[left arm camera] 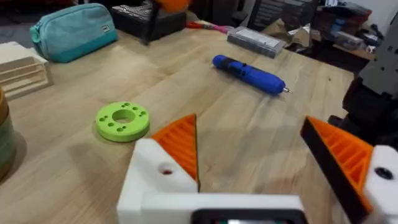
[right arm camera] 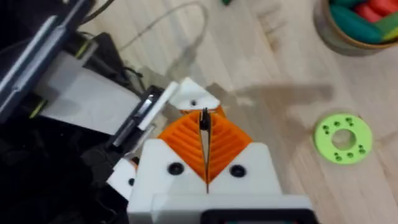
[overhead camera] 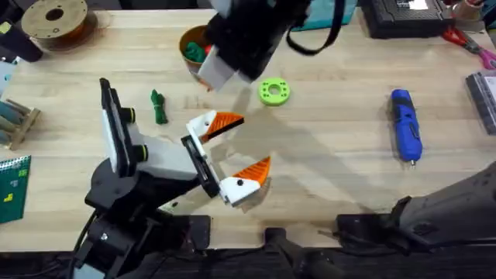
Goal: Pick up the gripper from the table and insert it into the empty holder that is missing its gripper. Then pick up a screw, insert it into the mounting hole, and use the screwdriver to tighten it. Finally, clean up the table by picking up the vegetable and placing it into the bucket.
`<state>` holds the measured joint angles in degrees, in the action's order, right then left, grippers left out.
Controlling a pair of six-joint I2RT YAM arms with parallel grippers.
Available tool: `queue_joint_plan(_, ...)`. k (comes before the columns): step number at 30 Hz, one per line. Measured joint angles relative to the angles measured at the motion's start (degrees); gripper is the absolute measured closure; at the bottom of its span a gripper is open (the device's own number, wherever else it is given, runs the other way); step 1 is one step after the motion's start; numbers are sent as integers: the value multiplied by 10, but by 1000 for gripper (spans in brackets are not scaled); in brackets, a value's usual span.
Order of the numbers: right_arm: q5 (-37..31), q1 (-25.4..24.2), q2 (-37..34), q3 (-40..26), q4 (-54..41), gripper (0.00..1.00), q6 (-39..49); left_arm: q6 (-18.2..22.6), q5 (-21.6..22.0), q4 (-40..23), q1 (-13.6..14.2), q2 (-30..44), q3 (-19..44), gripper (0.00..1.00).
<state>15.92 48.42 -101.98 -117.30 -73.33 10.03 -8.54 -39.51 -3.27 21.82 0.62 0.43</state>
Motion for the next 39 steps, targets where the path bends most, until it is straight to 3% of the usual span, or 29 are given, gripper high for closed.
queue_joint_plan(6,11,33,-29,0,-18,994,-2,0,0,0,0,0,0,14)
queue_joint_plan(39,18,33,-98,0,-35,994,-6,-1,0,-1,0,0,0,14)
